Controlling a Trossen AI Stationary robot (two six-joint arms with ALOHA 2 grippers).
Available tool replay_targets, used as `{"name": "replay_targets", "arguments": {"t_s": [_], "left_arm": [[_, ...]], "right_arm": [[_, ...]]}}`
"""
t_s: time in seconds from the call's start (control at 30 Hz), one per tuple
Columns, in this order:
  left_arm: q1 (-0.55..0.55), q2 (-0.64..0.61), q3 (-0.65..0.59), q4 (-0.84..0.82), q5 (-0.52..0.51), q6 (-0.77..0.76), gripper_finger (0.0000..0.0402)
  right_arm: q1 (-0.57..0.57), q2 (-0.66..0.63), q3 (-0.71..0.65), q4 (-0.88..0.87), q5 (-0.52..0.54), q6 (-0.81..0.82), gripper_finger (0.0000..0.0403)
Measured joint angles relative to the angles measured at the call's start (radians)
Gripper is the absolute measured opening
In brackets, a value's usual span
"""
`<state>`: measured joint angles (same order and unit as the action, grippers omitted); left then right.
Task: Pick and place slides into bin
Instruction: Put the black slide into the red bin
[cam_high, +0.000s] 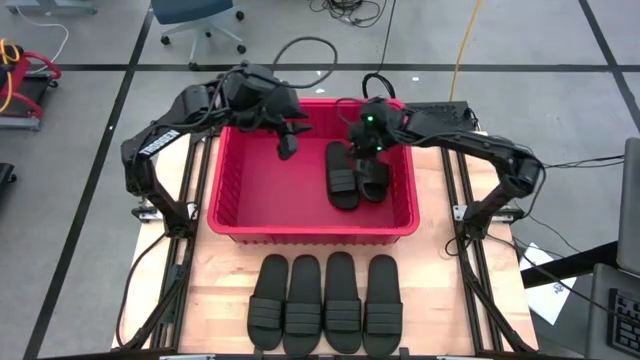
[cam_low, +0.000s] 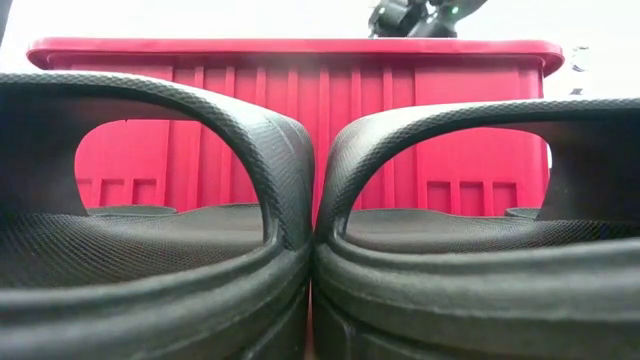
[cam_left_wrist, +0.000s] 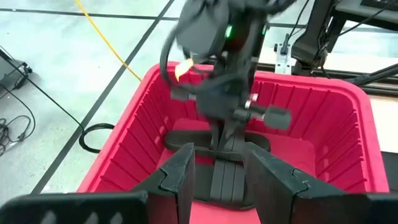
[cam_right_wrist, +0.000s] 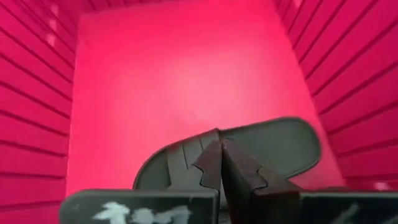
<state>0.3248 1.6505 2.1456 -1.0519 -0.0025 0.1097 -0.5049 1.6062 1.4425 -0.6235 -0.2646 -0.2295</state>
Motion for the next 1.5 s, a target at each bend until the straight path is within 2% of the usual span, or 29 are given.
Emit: {"name": "replay_targets", "arguments": {"t_s": [0.3, 0.37, 0.6, 0.97, 1.1, 1.17, 1.33, 1.5], "left_arm": [[0.000, 0.002, 0.000, 0.000, 0.000, 0.011, 0.0134], [0.000, 0.002, 0.000, 0.000, 0.000, 0.011, 0.0133], [0.000, 0.002, 0.000, 0.000, 0.000, 0.004, 0.0133], [0.000, 0.002, 0.000, 0.001, 0.001, 0.004, 0.0134], [0.000, 0.002, 0.000, 0.001, 0.002, 0.001, 0.0134], [0.000, 0.002, 0.000, 0.001, 0.002, 0.006, 0.0133], [0.000, 0.002, 0.000, 0.001, 0.002, 0.008, 0.0134], [0.000, 0.002, 0.000, 0.001, 0.003, -0.008, 0.0133]], "right_arm": [[0.000, 0.158, 0.000, -0.013, 0.004, -0.004, 0.0000], [0.000, 0.179, 0.000, -0.033, 0.039, -0.004, 0.0000], [-0.005, 0.181, 0.001, -0.166, 0.212, -0.021, 0.0000], [-0.024, 0.211, -0.051, -0.109, 0.215, -0.023, 0.0000], [-0.023, 0.209, -0.055, -0.116, 0.319, -0.019, 0.0000], [-0.023, 0.204, -0.055, -0.126, 0.338, -0.019, 0.0000], [-0.024, 0.208, -0.055, -0.149, 0.332, -0.021, 0.0000], [-0.025, 0.212, -0.055, -0.146, 0.241, -0.029, 0.0000]]}}
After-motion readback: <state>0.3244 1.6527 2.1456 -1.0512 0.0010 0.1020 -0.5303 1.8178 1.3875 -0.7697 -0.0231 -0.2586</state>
